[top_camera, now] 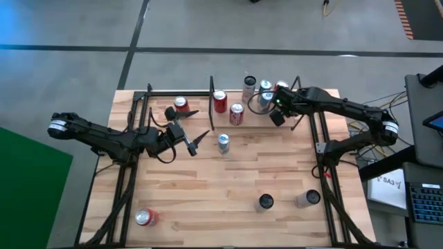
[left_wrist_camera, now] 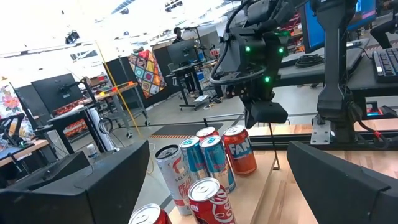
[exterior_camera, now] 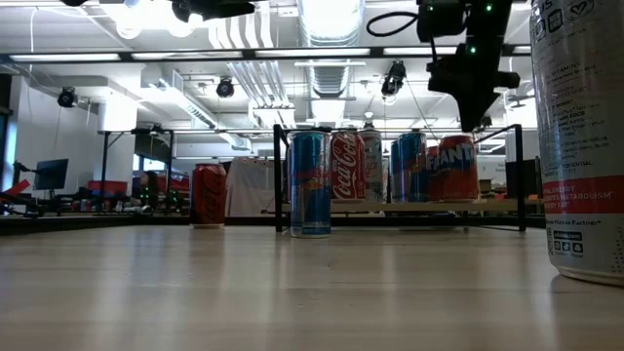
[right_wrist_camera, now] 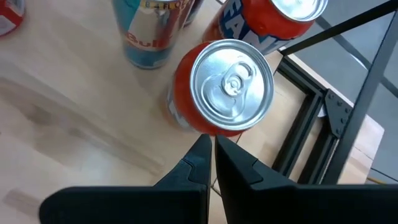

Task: Place canned beverage on shelf
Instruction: Put the red soda can on the shelf

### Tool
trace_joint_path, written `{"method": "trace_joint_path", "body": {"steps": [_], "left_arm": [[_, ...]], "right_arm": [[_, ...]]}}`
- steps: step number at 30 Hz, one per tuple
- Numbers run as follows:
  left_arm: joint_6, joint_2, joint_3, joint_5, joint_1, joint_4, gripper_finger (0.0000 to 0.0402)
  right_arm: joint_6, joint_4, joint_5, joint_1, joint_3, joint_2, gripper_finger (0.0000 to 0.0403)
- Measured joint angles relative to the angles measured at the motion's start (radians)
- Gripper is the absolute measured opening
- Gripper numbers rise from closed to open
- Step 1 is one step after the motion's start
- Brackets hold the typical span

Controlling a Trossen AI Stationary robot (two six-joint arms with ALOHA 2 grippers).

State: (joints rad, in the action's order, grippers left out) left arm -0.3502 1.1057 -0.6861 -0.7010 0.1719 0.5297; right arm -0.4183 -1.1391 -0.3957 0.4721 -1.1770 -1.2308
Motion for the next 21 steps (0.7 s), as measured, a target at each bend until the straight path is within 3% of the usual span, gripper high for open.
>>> {"method": "trace_joint_path", "body": {"steps": [11, 21], "left_arm": [[0.000, 0.000, 0.000, 0.000, 0.000, 0.000, 0.0366], [0.000, 0.000, 0.000, 0.000, 0.000, 0.000, 0.0366]], "right_arm": [[-0.021, -0.139, 0.036, 0.032, -0.136, 0.000, 0.0012], [0.095, -0.118, 0.037, 0.124, -0.132, 0.000, 0.0012]]}}
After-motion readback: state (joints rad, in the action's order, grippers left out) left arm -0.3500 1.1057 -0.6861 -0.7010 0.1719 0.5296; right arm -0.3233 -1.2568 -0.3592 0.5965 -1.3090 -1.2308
